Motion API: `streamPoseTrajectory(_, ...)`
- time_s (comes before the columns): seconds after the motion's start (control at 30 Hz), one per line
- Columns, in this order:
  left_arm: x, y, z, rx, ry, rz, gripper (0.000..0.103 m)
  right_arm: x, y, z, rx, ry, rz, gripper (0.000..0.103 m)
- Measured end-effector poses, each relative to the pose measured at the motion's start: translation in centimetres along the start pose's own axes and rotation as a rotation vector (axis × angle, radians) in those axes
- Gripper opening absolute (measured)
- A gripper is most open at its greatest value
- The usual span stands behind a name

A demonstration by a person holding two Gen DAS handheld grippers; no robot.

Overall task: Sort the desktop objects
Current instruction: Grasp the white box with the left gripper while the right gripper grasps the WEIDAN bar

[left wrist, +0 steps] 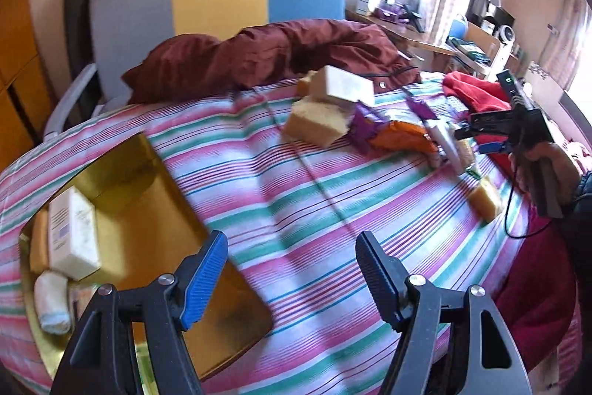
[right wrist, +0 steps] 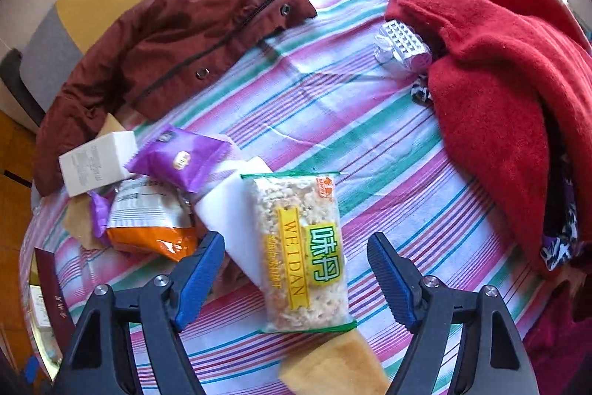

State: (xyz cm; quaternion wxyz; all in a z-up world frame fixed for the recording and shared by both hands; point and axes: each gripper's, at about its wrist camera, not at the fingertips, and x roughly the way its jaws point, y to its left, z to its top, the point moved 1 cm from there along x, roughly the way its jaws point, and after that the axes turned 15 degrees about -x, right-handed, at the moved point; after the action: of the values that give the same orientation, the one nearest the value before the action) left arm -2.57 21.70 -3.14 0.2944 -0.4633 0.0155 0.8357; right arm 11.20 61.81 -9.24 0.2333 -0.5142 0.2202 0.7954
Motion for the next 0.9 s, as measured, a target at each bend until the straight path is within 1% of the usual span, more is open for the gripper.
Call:
streamPoseTrajectory(0.03, 0.3, -0.6, 0.3, 0.012, 0.003, -0.009, 0.073, 0.2, 0.1, 0.0, -0.007, 0.009, 0.002, 0.07)
streamPoseTrajectory(0.07, 0.6, -1.0, 0.4, 0.021, 0.006, -0.015, 0.073, 0.4, 0.2, -0.1, -0.014, 0.017, 0.003, 0.068)
streamPoseTrajectory(0.1, 0.9, -1.7, 0.7, 0.035, 0.012, -0.027, 0.073, 0.6, 0.4, -0.1, -0.026, 0.028, 0.006, 0.062)
streamPoseTrajectory(0.17, 1.5, -2.9, 1.2, 0.053, 0.023, -0.048, 0.073, 0.7, 0.8, -0.2, -0.056, 0.038, -0.008, 0.058)
streamPoseTrajectory(0.23, 2.0, -3.9, 1.5, 0.078, 0.027, -0.056, 0.073, 0.6, 1.1, -0.2, -0.081, 0.033, -0.024, 0.049)
streamPoseTrajectory(0.3, 2.7, -4.9, 1.8, 0.097, 0.038, -0.068, 0.073, 0.5, 1.1, -0.1, -0.087, 0.029, -0.022, 0.048)
streamPoseTrajectory(0.47, 4.6, -6.3, 2.6, 0.103, 0.082, -0.092, 0.073, 0.4, 1.9, 0.0, -0.121, 0.021, -0.024, 0.047)
streamPoseTrajectory(0.67, 6.9, -6.7, 4.7, 0.106, 0.105, -0.084, 0.073, -0.6, 2.3, 0.1, -0.135, -0.018, -0.001, 0.047)
streamPoseTrajectory(0.73, 7.7, -6.9, 5.7, 0.12, 0.105, -0.067, 0.073, -0.8, 2.6, 0.3, -0.145, -0.032, 0.009, 0.047)
streamPoseTrajectory(0.83, 8.6, -7.5, 7.2, 0.2, 0.087, -0.036, 0.073, -1.3, 3.0, 0.4, -0.159, -0.058, 0.029, 0.047)
streamPoseTrajectory(0.9, 9.3, -8.1, 8.3, 0.279, 0.074, 0.0, 0.075, -1.6, 3.3, 0.5, -0.165, -0.07, 0.045, 0.047)
